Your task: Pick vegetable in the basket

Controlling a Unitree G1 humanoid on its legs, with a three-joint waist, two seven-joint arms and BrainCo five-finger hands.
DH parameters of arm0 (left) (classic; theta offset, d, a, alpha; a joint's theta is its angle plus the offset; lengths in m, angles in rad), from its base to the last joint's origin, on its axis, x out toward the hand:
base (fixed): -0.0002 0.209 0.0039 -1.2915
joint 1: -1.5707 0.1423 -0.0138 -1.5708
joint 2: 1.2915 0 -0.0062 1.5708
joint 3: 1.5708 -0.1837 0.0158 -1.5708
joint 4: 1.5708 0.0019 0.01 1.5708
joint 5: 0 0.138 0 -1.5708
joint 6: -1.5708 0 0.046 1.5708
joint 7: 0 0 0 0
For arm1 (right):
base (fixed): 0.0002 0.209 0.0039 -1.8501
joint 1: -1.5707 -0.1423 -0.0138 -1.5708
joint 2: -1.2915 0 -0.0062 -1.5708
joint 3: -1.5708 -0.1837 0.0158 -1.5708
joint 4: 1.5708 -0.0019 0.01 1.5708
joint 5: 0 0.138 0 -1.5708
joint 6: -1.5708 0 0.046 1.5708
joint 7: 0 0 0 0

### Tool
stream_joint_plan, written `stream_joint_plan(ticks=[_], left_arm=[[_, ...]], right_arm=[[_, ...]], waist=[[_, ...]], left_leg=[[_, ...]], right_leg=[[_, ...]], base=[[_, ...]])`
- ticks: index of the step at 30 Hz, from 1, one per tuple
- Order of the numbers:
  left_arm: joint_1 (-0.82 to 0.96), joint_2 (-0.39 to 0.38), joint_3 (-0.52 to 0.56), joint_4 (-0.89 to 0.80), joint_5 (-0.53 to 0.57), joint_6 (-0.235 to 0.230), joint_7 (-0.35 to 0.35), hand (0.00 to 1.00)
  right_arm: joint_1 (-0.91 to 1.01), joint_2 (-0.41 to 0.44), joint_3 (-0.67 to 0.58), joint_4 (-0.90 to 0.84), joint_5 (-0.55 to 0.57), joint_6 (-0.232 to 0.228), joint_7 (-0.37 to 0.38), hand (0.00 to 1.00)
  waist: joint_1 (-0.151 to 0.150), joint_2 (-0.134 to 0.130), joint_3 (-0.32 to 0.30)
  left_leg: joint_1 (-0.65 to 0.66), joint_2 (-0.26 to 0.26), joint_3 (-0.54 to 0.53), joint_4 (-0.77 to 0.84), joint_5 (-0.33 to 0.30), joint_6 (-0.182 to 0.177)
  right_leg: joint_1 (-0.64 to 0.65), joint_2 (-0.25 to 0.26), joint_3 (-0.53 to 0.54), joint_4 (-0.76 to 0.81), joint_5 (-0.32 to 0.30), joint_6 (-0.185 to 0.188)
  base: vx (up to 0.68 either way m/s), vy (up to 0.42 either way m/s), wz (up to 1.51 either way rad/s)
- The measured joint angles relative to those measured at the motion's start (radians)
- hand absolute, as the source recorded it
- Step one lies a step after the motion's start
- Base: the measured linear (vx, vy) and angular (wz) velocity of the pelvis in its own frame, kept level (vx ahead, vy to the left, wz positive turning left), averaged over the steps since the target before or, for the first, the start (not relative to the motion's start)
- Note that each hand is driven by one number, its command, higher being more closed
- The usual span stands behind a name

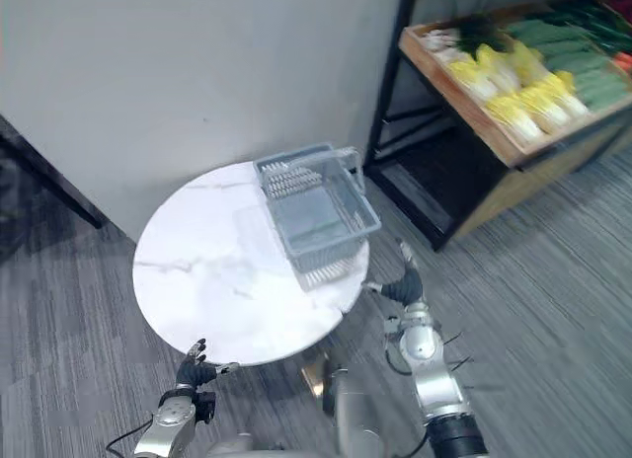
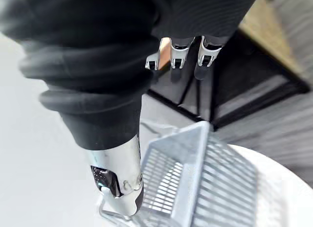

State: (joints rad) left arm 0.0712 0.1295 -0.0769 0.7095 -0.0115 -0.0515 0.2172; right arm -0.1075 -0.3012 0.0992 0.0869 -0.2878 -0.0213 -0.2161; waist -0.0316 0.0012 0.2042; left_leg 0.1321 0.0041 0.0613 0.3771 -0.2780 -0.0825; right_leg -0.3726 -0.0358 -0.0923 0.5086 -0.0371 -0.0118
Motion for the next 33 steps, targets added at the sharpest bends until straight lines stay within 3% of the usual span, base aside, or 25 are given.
stream_joint_plan(ticks=[1, 3, 4, 5, 6, 8, 9, 10, 11, 12, 13, 18, 21, 26, 29, 33], left_arm=[[0.0, -0.002, -0.002, 0.0, 0.009, 0.0, -0.001, 0.0], [0.015, -0.016, -0.009, -0.004, 0.025, 0.0, -0.003, 0.0], [0.039, -0.016, -0.011, -0.005, 0.027, -0.003, -0.003, 0.0], [0.048, -0.013, -0.011, -0.001, 0.028, -0.001, -0.006, 0.0], [0.049, -0.006, -0.016, -0.007, 0.029, 0.001, -0.017, 0.0], [0.051, 0.001, -0.02, -0.014, 0.035, -0.001, -0.022, 0.0], [0.055, 0.002, -0.02, -0.013, 0.043, 0.001, -0.022, 0.0], [0.073, 0.0, -0.023, -0.013, 0.045, 0.001, -0.022, 0.0], [0.094, 0.0, -0.028, -0.015, 0.046, 0.001, -0.022, 0.0], [0.115, 0.006, -0.033, -0.012, 0.052, 0.006, -0.022, 0.0], [0.111, 0.034, -0.031, -0.004, 0.053, 0.018, -0.022, 0.0], [0.091, 0.019, -0.042, -0.003, 0.063, 0.006, -0.022, 0.0], [0.072, 0.02, -0.053, 0.002, 0.063, -0.003, -0.022, 0.0], [0.055, 0.022, -0.071, 0.02, 0.063, -0.006, -0.022, 0.0], [0.056, 0.022, -0.071, 0.031, 0.063, -0.009, -0.021, 0.0], [0.063, 0.029, -0.069, 0.031, 0.062, -0.013, -0.021, 0.0]], right_arm=[[-0.009, -0.011, 0.005, -0.012, -0.009, -0.002, 0.0, 0.0], [-0.033, -0.075, 0.06, -0.019, -0.042, -0.002, 0.001, 0.0], [-0.059, -0.092, 0.1, -0.02, -0.053, -0.004, 0.002, 0.0], [-0.098, -0.097, 0.122, -0.019, -0.063, -0.013, 0.002, 0.0], [-0.141, -0.109, 0.134, -0.018, -0.08, -0.018, 0.003, 0.0], [-0.215, -0.12, 0.147, 0.018, -0.089, -0.013, 0.005, 0.0], [-0.257, -0.119, 0.144, 0.051, -0.092, -0.011, 0.005, 0.0], [-0.283, -0.119, 0.147, 0.08, -0.096, -0.011, 0.01, 0.0], [-0.292, -0.12, 0.148, 0.083, -0.1, -0.011, 0.021, 0.0], [-0.296, -0.1, 0.151, 0.084, -0.11, -0.017, 0.025, 0.0], [-0.292, -0.102, 0.157, 0.084, -0.121, -0.033, 0.027, 0.0], [-0.286, -0.193, 0.234, 0.095, -0.149, -0.034, 0.046, 0.0], [-0.285, -0.239, 0.274, 0.108, -0.159, -0.034, 0.047, 0.0], [-0.313, -0.28, 0.322, 0.216, -0.198, -0.035, 0.055, 0.0], [-0.38, -0.305, 0.351, 0.329, -0.236, -0.032, 0.067, 0.0], [-0.417, -0.318, 0.352, 0.38, -0.257, -0.019, 0.067, 0.0]], waist=[[-0.014, 0.0, 0.001], [-0.016, 0.001, 0.003], [0.002, 0.003, 0.001], [0.009, -0.002, -0.004], [0.0, -0.005, -0.015], [0.011, -0.014, -0.005], [0.021, -0.013, 0.004], [0.029, 0.01, 0.004], [0.035, 0.041, 0.001], [0.042, 0.033, -0.001], [0.045, 0.005, -0.001], [0.031, 0.029, -0.007], [-0.003, 0.035, -0.008], [-0.007, 0.037, -0.009], [-0.005, 0.06, -0.016], [0.018, 0.075, -0.011]], left_leg=[[-0.003, -0.009, -0.014, 0.04, 0.044, 0.006], [-0.072, 0.0, -0.002, 0.28, 0.216, 0.014], [-0.13, 0.058, 0.04, 0.418, 0.162, 0.043], [-0.173, 0.092, 0.086, 0.44, 0.105, 0.055], [-0.203, 0.097, 0.101, 0.372, 0.062, 0.058], [-0.215, 0.075, 0.085, 0.226, 0.011, 0.057], [-0.195, 0.037, 0.052, 0.04, 0.009, 0.05], [-0.12, 0.04, 0.037, -0.232, 0.153, 0.034], [-0.104, 0.068, 0.039, -0.262, 0.293, 0.015], [-0.081, 0.073, 0.057, -0.283, 0.248, 0.011], [-0.09, 0.054, 0.074, -0.284, 0.247, 0.012], [-0.091, 0.032, 0.138, -0.29, 0.235, 0.031], [-0.097, 0.032, 0.138, -0.29, 0.234, 0.031], [-0.114, 0.032, 0.13, -0.293, 0.234, 0.031], [-0.158, 0.034, 0.092, -0.313, 0.235, 0.033], [-0.184, 0.029, 0.075, -0.338, 0.254, 0.045]], right_leg=[[0.023, -0.021, -0.024, 0.009, -0.012, 0.016], [0.153, -0.044, -0.043, -0.042, -0.035, 0.026], [0.261, -0.029, -0.04, -0.138, -0.038, 0.021], [0.33, -0.027, -0.039, -0.207, -0.038, 0.021], [0.338, -0.036, -0.018, -0.239, -0.038, 0.022], [0.333, -0.04, 0.046, -0.256, -0.038, 0.022], [0.332, -0.045, 0.091, -0.256, -0.038, 0.022], [0.32, -0.021, 0.093, -0.245, -0.031, 0.038], [0.316, 0.009, 0.095, -0.236, -0.031, 0.07], [0.316, 0.013, 0.096, -0.247, -0.055, 0.101], [0.314, -0.006, 0.097, -0.264, -0.073, 0.116], [0.3, -0.019, 0.184, -0.319, -0.04, 0.145], [0.299, -0.018, 0.207, -0.366, 0.004, 0.154], [0.293, -0.018, 0.202, -0.399, 0.027, 0.153], [0.259, -0.015, 0.167, -0.432, 0.055, 0.134], [0.239, -0.017, 0.13, -0.465, 0.068, 0.113]], base=[[0.55, -0.106, 1.29], [0.46, -0.08, 0.9], [0.48, -0.068, 0.31], [0.6, -0.077, 0.59], [0.45, -0.036, 0.6], [0.24, 0.054, 0.4], [0.16, 0.144, 0.17], [0.14, 0.155, 0.03], [0.12, 0.174, -0.3], [0.09, 0.141, -0.42], [0.09, 0.14, -0.49], [0.0, 0.067, -0.62], [-0.03, 0.032, -0.38], [-0.08, 0.004, -0.05], [-0.15, -0.032, 0.09], [-0.21, -0.058, 0.03]])
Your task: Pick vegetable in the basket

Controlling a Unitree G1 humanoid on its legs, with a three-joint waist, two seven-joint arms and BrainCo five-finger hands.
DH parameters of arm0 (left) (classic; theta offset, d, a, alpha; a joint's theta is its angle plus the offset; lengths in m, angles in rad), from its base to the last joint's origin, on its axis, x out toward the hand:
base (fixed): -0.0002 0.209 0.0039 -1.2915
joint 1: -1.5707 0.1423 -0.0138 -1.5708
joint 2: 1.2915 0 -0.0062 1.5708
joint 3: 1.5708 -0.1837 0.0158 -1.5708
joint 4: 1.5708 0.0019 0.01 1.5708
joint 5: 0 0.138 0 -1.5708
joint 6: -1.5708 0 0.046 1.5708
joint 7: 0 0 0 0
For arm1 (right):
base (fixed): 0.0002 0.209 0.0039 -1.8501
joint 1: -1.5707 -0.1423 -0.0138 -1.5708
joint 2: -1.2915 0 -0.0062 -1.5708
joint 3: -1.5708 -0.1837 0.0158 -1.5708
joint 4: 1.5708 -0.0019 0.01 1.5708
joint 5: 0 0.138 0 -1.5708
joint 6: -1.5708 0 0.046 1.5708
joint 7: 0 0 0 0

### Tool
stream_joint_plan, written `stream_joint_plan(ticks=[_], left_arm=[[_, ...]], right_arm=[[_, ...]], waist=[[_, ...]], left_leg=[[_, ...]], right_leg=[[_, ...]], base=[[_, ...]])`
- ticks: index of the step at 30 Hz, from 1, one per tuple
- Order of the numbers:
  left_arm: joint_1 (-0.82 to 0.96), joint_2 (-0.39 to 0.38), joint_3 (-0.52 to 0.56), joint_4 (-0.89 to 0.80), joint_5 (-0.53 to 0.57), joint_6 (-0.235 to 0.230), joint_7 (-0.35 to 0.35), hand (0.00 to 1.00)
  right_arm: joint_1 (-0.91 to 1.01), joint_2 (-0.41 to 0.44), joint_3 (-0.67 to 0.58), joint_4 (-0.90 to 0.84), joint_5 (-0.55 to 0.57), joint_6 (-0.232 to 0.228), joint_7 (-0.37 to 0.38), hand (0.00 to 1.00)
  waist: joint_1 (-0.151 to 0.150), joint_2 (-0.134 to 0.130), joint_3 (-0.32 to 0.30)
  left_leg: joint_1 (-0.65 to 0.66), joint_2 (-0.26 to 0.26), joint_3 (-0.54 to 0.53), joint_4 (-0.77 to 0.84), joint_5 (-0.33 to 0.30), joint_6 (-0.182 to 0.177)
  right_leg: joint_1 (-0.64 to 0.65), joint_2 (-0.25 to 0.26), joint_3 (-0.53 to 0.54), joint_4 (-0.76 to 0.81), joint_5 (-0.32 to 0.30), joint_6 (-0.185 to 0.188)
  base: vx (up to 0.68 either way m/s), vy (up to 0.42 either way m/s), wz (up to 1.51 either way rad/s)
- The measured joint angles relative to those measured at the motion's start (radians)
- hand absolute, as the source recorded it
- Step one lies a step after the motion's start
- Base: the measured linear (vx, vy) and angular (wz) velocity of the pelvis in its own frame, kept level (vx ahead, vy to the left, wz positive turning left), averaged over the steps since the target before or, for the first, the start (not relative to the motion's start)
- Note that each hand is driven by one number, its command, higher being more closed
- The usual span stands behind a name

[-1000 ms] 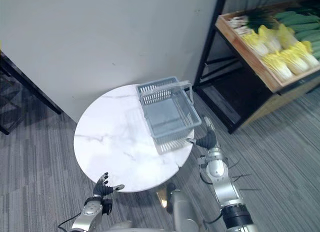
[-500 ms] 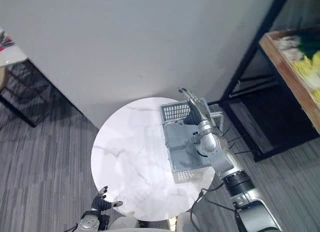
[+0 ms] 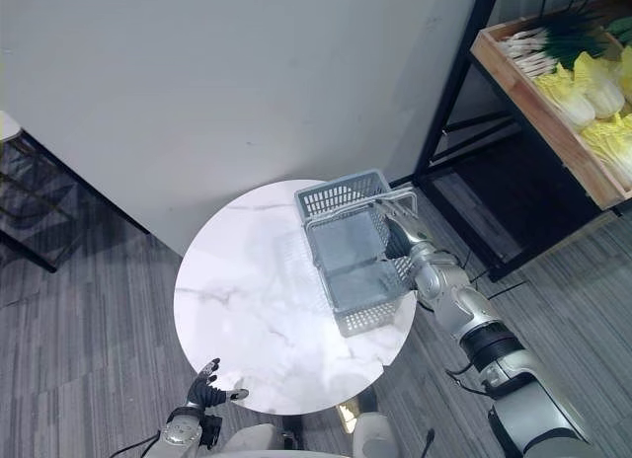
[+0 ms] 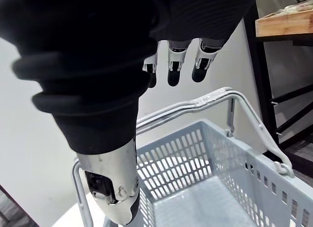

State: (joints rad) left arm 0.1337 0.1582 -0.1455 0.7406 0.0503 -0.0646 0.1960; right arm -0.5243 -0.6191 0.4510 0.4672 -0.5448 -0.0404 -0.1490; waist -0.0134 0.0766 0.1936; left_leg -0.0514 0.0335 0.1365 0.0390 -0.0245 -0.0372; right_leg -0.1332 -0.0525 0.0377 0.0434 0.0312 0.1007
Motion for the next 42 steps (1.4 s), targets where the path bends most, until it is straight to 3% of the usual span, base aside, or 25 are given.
stream_joint_plan(ticks=[5, 9, 15, 19, 25, 29, 30, 31, 35, 42], left_arm=[[-0.008, 0.01, 0.035, 0.0, -0.007, -0.001, 0.001, 0.0], [-0.023, 0.018, 0.041, 0.0, -0.022, -0.011, 0.003, 0.0], [-0.047, 0.018, 0.04, -0.001, -0.051, -0.02, 0.008, 0.0], [-0.056, 0.014, 0.04, -0.001, -0.06, -0.02, 0.009, 0.0], [-0.085, 0.01, 0.041, -0.002, -0.061, -0.023, 0.023, 0.0], [-0.113, 0.01, 0.041, -0.002, -0.081, -0.029, 0.023, 0.0], [-0.116, 0.01, 0.041, -0.002, -0.088, -0.031, 0.023, 0.0], [-0.118, 0.01, 0.041, -0.003, -0.09, -0.031, 0.023, 0.0], [-0.118, 0.012, 0.042, -0.002, -0.129, -0.033, 0.023, 0.0], [-0.117, 0.016, 0.05, -0.002, -0.156, -0.034, 0.022, 0.0]], right_arm=[[-0.086, -0.001, 0.03, 0.07, -0.026, 0.009, -0.001, 0.0], [-0.157, -0.003, 0.038, 0.073, -0.029, 0.013, -0.005, 0.0], [-0.271, -0.017, 0.037, 0.109, -0.029, 0.047, -0.052, 0.0], [-0.316, -0.018, 0.014, 0.107, -0.03, 0.057, -0.092, 0.0], [-0.362, -0.015, 0.007, 0.122, -0.028, 0.068, -0.111, 0.0], [-0.499, -0.012, 0.021, 0.237, -0.016, 0.067, -0.109, 0.0], [-0.515, -0.008, 0.021, 0.261, -0.014, 0.068, -0.108, 1.0], [-0.519, -0.005, 0.021, 0.276, -0.014, 0.068, -0.108, 1.0], [-0.552, 0.024, 0.038, 0.347, -0.004, 0.069, -0.105, 1.0], [-0.59, 0.0, 0.037, 0.412, 0.024, 0.064, -0.086, 1.0]], waist=[[0.001, 0.018, 0.018], [0.009, 0.025, 0.037], [0.03, 0.048, 0.08], [0.033, 0.056, 0.093], [0.056, 0.063, 0.114], [0.062, 0.069, 0.153], [0.071, 0.069, 0.155], [0.084, 0.069, 0.156], [0.084, 0.086, 0.17], [0.088, 0.086, 0.178]], left_leg=[[-0.09, -0.001, -0.04, -0.024, 0.023, -0.016], [-0.116, 0.003, -0.054, -0.063, 0.034, -0.032], [-0.127, 0.027, -0.06, -0.102, 0.071, -0.041], [-0.147, 0.038, -0.079, -0.109, 0.14, -0.035], [-0.148, 0.037, -0.086, -0.108, 0.15, -0.034], [-0.17, 0.037, -0.107, -0.107, 0.151, -0.036], [-0.178, 0.037, -0.109, -0.107, 0.151, -0.036], [-0.186, 0.037, -0.108, -0.107, 0.152, -0.037], [-0.201, 0.033, -0.142, -0.111, 0.167, -0.044], [-0.22, 0.022, -0.182, -0.111, 0.177, -0.052]], right_leg=[[-0.068, -0.006, -0.027, -0.036, 0.029, -0.052], [-0.105, -0.001, -0.04, -0.05, 0.051, -0.072], [-0.126, 0.016, -0.077, -0.049, 0.065, -0.072], [-0.142, 0.032, -0.092, -0.048, 0.07, -0.074], [-0.156, 0.032, -0.097, -0.012, 0.062, -0.059], [-0.19, 0.03, -0.107, 0.032, 0.036, -0.056], [-0.207, 0.03, -0.109, 0.051, 0.025, -0.06], [-0.224, 0.029, -0.11, 0.072, 0.012, -0.064], [-0.259, 0.014, -0.145, 0.146, -0.029, -0.062], [-0.307, -0.008, -0.176, 0.257, -0.107, -0.081]], base=[[-0.17, -0.052, 0.15], [-0.07, -0.06, 0.12], [0.0, -0.065, 0.08], [0.05, -0.034, 0.03], [0.09, -0.002, 0.03], [0.03, -0.011, 0.1], [0.01, -0.024, 0.05], [0.03, -0.033, 0.08], [0.03, -0.029, 0.24], [-0.01, -0.039, 0.24]])
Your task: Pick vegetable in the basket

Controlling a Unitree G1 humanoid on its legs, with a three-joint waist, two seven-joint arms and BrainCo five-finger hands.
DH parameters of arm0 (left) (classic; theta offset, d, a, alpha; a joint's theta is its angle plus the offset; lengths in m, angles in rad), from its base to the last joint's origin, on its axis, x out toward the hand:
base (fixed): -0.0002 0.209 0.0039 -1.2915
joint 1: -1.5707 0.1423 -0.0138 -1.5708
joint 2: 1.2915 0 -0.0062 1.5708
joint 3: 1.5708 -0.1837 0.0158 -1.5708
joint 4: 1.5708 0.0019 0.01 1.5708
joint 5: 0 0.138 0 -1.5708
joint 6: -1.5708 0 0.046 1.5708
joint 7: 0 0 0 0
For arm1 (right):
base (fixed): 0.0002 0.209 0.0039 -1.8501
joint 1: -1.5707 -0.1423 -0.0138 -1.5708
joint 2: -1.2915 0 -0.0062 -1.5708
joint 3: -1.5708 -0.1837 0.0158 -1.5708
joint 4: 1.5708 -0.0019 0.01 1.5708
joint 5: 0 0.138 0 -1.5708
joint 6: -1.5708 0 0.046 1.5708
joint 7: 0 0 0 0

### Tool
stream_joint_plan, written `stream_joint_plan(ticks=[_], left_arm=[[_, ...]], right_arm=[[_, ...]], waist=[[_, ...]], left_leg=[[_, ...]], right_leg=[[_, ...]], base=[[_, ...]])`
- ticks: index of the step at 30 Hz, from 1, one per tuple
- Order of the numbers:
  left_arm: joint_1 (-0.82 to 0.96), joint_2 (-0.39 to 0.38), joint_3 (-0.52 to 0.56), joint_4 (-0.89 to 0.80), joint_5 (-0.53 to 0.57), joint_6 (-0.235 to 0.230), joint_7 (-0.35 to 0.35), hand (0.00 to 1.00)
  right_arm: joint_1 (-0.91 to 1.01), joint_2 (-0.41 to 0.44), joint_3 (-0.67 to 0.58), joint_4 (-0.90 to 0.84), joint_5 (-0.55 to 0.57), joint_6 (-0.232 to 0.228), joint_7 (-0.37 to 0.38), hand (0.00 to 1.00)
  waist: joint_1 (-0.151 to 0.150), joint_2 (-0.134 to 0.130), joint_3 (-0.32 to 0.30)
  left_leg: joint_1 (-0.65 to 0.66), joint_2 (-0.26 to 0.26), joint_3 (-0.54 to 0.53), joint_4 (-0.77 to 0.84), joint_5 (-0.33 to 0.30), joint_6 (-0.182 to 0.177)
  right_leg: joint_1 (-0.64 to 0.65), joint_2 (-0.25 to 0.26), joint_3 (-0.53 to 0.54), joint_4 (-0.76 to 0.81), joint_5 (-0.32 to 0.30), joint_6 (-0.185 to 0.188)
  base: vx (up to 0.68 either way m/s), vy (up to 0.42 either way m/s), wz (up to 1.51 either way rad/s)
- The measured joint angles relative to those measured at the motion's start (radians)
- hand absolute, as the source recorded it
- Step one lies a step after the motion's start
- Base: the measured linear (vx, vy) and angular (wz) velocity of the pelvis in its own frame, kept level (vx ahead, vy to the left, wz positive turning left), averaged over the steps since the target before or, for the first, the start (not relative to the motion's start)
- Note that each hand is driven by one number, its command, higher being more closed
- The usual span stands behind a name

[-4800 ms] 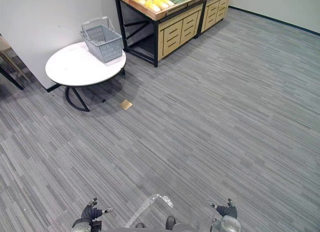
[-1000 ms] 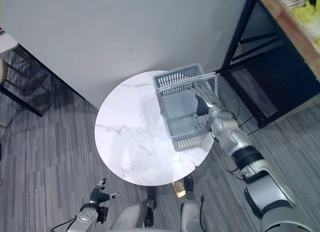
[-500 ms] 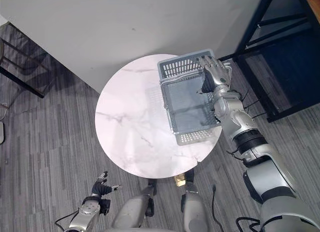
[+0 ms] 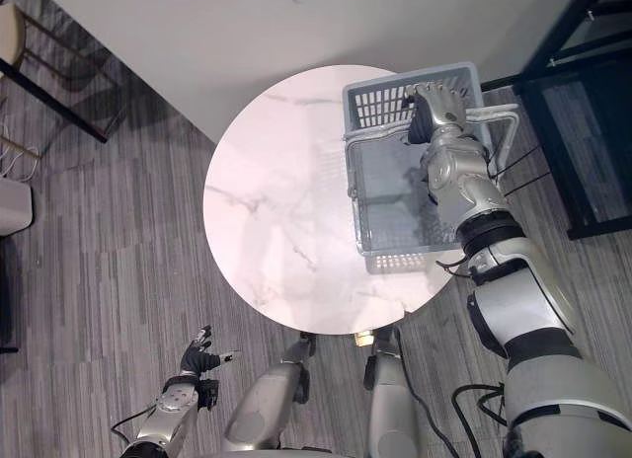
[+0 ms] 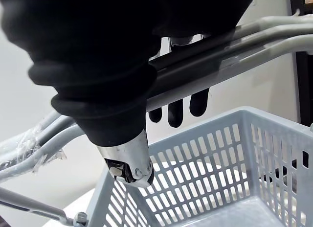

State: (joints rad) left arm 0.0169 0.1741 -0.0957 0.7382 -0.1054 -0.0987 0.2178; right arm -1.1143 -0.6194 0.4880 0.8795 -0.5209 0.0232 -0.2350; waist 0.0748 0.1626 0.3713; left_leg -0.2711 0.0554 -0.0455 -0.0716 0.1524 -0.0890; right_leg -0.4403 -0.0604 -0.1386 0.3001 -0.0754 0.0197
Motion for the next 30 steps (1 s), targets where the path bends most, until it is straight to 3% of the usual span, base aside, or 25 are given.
stream_joint_plan(ticks=[7, 10, 14, 18, 21, 24, 30], left_arm=[[0.0, 0.003, 0.0, -0.002, 0.001, 0.0, -0.001, 0.0], [0.003, 0.002, 0.008, -0.002, 0.005, 0.005, -0.002, 0.0], [0.013, 0.003, 0.045, -0.026, 0.017, 0.007, -0.002, 0.0], [0.047, 0.003, 0.072, -0.078, 0.039, 0.019, -0.017, 0.0], [0.072, -0.001, 0.092, -0.12, 0.042, 0.033, -0.024, 0.0], [0.091, -0.003, 0.111, -0.143, 0.052, 0.043, -0.025, 0.0], [0.136, -0.013, 0.148, -0.165, 0.079, 0.054, -0.044, 0.0]], right_arm=[[0.043, -0.089, -0.039, -0.04, 0.026, -0.017, 0.006, 1.0], [0.204, -0.15, -0.149, -0.223, 0.07, -0.015, 0.005, 1.0], [0.445, -0.144, -0.307, -0.397, 0.116, -0.011, 0.002, 1.0], [0.743, -0.04, -0.475, -0.607, 0.186, -0.007, 0.003, 1.0], [0.909, 0.03, -0.526, -0.704, 0.24, -0.006, 0.012, 1.0], [1.052, 0.083, -0.583, -0.751, 0.29, -0.011, 0.024, 1.0], [1.238, 0.235, -0.677, -0.751, 0.439, -0.015, 0.068, 1.0]], waist=[[-0.003, 0.0, 0.001], [-0.004, -0.006, 0.003], [-0.032, -0.016, 0.001], [-0.074, -0.046, -0.005], [-0.112, -0.078, -0.024], [-0.125, -0.104, -0.082], [-0.16, -0.125, -0.144]], left_leg=[[0.006, -0.002, -0.001, -0.02, 0.004, 0.006], [0.026, -0.004, 0.027, -0.02, 0.005, 0.008], [0.087, 0.002, 0.052, -0.02, -0.009, 0.014], [0.146, 0.013, 0.091, -0.019, -0.043, 0.009], [0.189, 0.017, 0.128, -0.002, -0.074, 0.01], [0.206, 0.022, 0.164, 0.024, -0.117, 0.015], [0.259, 0.023, 0.227, 0.068, -0.169, 0.027]], right_leg=[[-0.011, -0.01, 0.002, 0.017, -0.013, 0.004], [0.002, -0.006, 0.034, 0.01, -0.003, 0.019], [0.073, 0.016, 0.086, -0.034, 0.011, 0.042], [0.135, 0.039, 0.112, -0.095, 0.04, 0.067], [0.174, 0.043, 0.119, -0.106, 0.045, 0.076], [0.196, 0.054, 0.153, -0.135, 0.054, 0.083], [0.27, 0.057, 0.2, -0.196, 0.074, 0.084]], base=[[-0.01, -0.021, 0.03], [0.07, 0.004, -0.18], [0.1, -0.001, -0.22], [0.09, 0.001, -0.38], [0.08, 0.003, -0.35], [0.06, 0.028, -0.41], [0.02, 0.04, -0.31]])
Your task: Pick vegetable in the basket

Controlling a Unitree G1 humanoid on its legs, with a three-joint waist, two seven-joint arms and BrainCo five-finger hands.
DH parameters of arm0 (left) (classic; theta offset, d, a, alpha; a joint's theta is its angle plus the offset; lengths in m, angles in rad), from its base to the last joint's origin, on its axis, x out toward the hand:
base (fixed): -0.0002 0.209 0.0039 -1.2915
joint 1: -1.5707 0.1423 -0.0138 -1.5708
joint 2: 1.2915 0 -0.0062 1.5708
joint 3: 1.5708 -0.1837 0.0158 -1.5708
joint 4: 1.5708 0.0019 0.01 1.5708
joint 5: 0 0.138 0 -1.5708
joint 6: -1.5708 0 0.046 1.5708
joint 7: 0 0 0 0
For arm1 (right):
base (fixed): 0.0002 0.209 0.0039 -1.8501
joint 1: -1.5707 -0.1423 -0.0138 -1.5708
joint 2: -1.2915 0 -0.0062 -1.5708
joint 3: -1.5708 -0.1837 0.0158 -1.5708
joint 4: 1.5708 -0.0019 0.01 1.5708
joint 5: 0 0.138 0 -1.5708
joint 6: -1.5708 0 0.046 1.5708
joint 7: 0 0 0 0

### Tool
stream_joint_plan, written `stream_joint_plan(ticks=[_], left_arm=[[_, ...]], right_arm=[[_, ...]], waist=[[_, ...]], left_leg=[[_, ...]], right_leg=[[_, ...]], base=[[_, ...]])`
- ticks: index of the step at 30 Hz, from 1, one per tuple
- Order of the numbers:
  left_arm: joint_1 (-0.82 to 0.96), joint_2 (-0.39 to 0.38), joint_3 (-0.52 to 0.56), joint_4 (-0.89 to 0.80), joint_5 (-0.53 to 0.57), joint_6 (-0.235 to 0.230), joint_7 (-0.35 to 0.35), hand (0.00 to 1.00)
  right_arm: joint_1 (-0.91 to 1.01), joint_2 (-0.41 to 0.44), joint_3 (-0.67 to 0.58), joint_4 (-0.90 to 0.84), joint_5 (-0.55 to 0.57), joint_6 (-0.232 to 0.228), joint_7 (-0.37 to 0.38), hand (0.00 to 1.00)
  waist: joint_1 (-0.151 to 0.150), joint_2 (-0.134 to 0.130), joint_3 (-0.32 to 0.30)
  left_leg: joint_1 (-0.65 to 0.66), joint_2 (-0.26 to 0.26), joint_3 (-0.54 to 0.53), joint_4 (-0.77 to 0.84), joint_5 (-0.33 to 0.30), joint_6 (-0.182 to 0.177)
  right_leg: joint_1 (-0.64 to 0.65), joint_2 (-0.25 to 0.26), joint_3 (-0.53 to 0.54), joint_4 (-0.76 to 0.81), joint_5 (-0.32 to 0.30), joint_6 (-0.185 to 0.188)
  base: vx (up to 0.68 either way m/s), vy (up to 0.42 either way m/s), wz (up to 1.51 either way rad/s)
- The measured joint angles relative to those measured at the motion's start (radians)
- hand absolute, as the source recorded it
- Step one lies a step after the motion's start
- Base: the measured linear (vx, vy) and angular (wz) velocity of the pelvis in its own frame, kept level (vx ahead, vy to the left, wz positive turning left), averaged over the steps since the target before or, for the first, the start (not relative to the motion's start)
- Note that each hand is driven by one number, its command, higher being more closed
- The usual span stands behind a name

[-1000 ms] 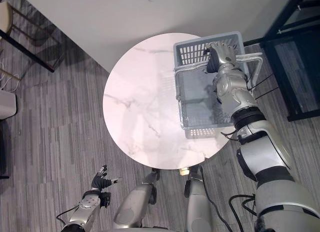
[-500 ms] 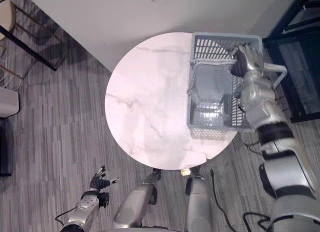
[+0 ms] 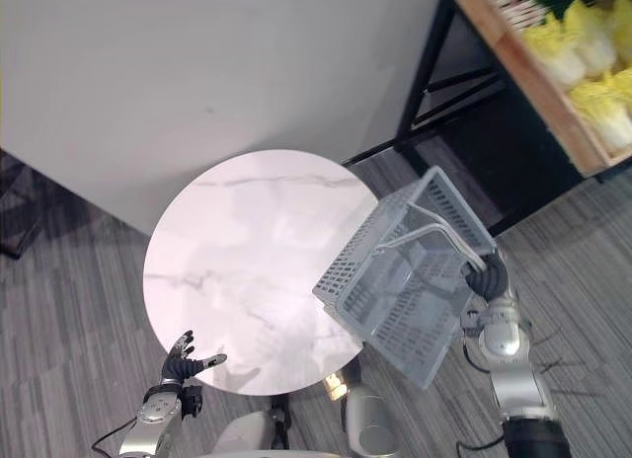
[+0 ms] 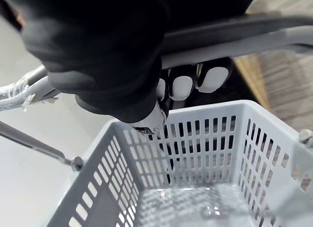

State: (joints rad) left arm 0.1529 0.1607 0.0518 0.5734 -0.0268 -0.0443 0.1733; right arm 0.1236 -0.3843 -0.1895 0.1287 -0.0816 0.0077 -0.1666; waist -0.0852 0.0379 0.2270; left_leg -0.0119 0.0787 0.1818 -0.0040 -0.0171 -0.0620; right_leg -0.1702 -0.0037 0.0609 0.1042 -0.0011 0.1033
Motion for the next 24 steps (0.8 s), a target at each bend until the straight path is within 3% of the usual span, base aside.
stream_joint_plan(ticks=[3, 6, 8, 9, 10, 12, 15, 16, 17, 18, 19, 20, 22, 23, 24], left_arm=[[0.015, -0.002, 0.001, -0.011, 0.001, 0.01, -0.002, 0.0], [0.014, -0.006, 0.0, -0.043, 0.001, 0.018, -0.011, 0.0], [0.006, -0.007, 0.0, -0.082, 0.001, 0.018, -0.018, 0.0], [-0.002, -0.015, 0.011, -0.106, 0.001, 0.016, -0.019, 0.0], [-0.016, -0.012, 0.027, -0.109, 0.001, 0.018, -0.018, 0.0], [0.002, -0.014, 0.03, -0.11, 0.002, 0.024, -0.018, 0.0], [0.029, -0.018, 0.031, -0.11, 0.002, 0.027, -0.017, 0.0], [0.039, -0.018, 0.042, -0.107, 0.001, 0.03, -0.016, 0.0], [0.04, -0.036, 0.045, -0.106, 0.0, 0.035, -0.014, 0.0], [0.046, -0.051, 0.039, -0.106, 0.0, 0.036, -0.014, 0.0], [0.047, -0.056, 0.038, -0.106, 0.0, 0.036, -0.014, 0.0], [0.043, -0.061, 0.037, -0.106, 0.0, 0.036, -0.014, 0.0], [0.044, -0.061, 0.02, -0.111, -0.001, 0.034, -0.013, 0.0], [0.049, -0.055, 0.02, -0.111, -0.001, 0.033, -0.009, 0.0], [0.041, -0.054, 0.02, -0.114, -0.001, 0.034, 0.002, 0.0]], right_arm=[[0.045, 0.076, -0.007, 0.0, 0.056, 0.001, 0.012, 1.0], [0.069, 0.165, -0.007, -0.001, 0.074, 0.002, 0.014, 1.0], [0.09, 0.189, -0.006, -0.037, 0.082, 0.003, 0.015, 1.0], [0.095, 0.192, -0.007, -0.067, 0.083, 0.002, 0.014, 1.0], [0.104, 0.201, -0.007, -0.082, 0.084, 0.002, 0.014, 1.0], [0.122, 0.211, -0.007, -0.077, 0.086, 0.002, 0.014, 1.0], [0.138, 0.213, -0.007, -0.056, 0.087, 0.002, 0.014, 1.0], [0.132, 0.21, -0.007, -0.035, 0.089, 0.002, 0.014, 1.0], [0.117, 0.199, -0.007, -0.009, 0.089, 0.003, 0.014, 1.0], [0.105, 0.198, -0.007, 0.022, 0.089, 0.004, 0.013, 1.0], [0.104, 0.198, -0.005, 0.03, 0.089, 0.004, 0.013, 1.0], [0.099, 0.194, -0.005, 0.038, 0.089, 0.004, 0.013, 1.0], [0.083, 0.166, -0.002, 0.07, 0.09, 0.005, 0.013, 1.0], [0.079, 0.165, -0.001, 0.08, 0.09, 0.01, 0.013, 1.0], [0.08, 0.169, -0.005, 0.08, 0.091, 0.011, 0.012, 1.0]], waist=[[-0.01, -0.005, -0.001], [0.01, -0.02, 0.007], [0.019, -0.029, 0.011], [0.038, -0.019, 0.012], [0.047, -0.036, 0.021], [0.049, -0.048, 0.017], [0.051, -0.072, -0.006], [0.058, -0.078, -0.014], [0.064, -0.067, -0.017], [0.079, -0.051, -0.025], [0.083, -0.051, -0.025], [0.083, -0.049, -0.024], [0.077, -0.014, -0.017], [0.074, -0.009, -0.016], [0.068, -0.02, -0.009]], left_leg=[[0.011, 0.009, 0.028, 0.045, -0.028, 0.002], [-0.027, 0.037, 0.087, 0.173, -0.086, 0.005], [-0.088, 0.057, 0.13, 0.286, -0.116, 0.029], [-0.119, 0.09, 0.155, 0.301, -0.126, 0.05], [-0.129, 0.094, 0.167, 0.32, -0.126, 0.052], [-0.128, 0.095, 0.162, 0.33, -0.126, 0.058], [-0.16, 0.095, 0.16, 0.344, -0.102, 0.043], [-0.207, 0.103, 0.151, 0.366, -0.078, 0.018], [-0.237, 0.118, 0.146, 0.362, -0.053, 0.0], [-0.243, 0.129, 0.148, 0.311, -0.004, 0.005], [-0.245, 0.132, 0.15, 0.286, 0.025, 0.006], [-0.259, 0.135, 0.148, 0.259, 0.062, 0.0], [-0.292, 0.166, 0.109, 0.221, 0.132, -0.025], [-0.3, 0.172, 0.071, 0.172, 0.208, -0.023], [-0.295, 0.167, 0.015, 0.135, 0.259, -0.051]], right_leg=[[0.012, 0.0, 0.006, 0.013, 0.013, 0.003], [-0.006, 0.007, 0.017, 0.049, 0.032, 0.003], [-0.034, 0.009, 0.03, 0.067, 0.053, 0.024], [-0.063, 0.016, 0.016, 0.106, 0.035, 0.009], [-0.121, -0.014, -0.042, 0.349, -0.091, -0.08], [-0.096, -0.084, -0.075, 0.599, -0.203, -0.065], [-0.008, -0.166, -0.053, 0.7, -0.237, -0.034], [0.03, -0.17, -0.045, 0.619, -0.258, 0.021], [0.026, -0.146, -0.059, 0.562, -0.275, 0.032], [0.042, -0.121, -0.061, 0.473, -0.294, 0.022], [0.053, -0.117, -0.066, 0.427, -0.311, 0.02], [0.059, -0.11, -0.086, 0.382, -0.332, 0.001], [0.039, -0.056, -0.119, 0.367, -0.328, -0.021], [0.027, -0.033, -0.132, 0.365, -0.315, -0.044], [0.021, -0.042, -0.17, 0.333, -0.29, -0.088]], base=[[-0.02, 0.017, -0.32], [-0.12, 0.001, -0.43], [-0.19, 0.002, -0.27], [-0.23, 0.002, -0.24], [-0.26, -0.012, -0.18], [-0.14, -0.088, 0.01], [-0.15, -0.232, -0.01], [-0.14, -0.225, -0.09], [-0.18, -0.217, -0.24], [-0.18, -0.202, -0.25], [-0.21, -0.248, -0.12], [-0.23, -0.33, 0.15], [-0.23, -0.275, 0.32], [-0.26, -0.229, 0.53], [-0.26, -0.212, 0.4]])
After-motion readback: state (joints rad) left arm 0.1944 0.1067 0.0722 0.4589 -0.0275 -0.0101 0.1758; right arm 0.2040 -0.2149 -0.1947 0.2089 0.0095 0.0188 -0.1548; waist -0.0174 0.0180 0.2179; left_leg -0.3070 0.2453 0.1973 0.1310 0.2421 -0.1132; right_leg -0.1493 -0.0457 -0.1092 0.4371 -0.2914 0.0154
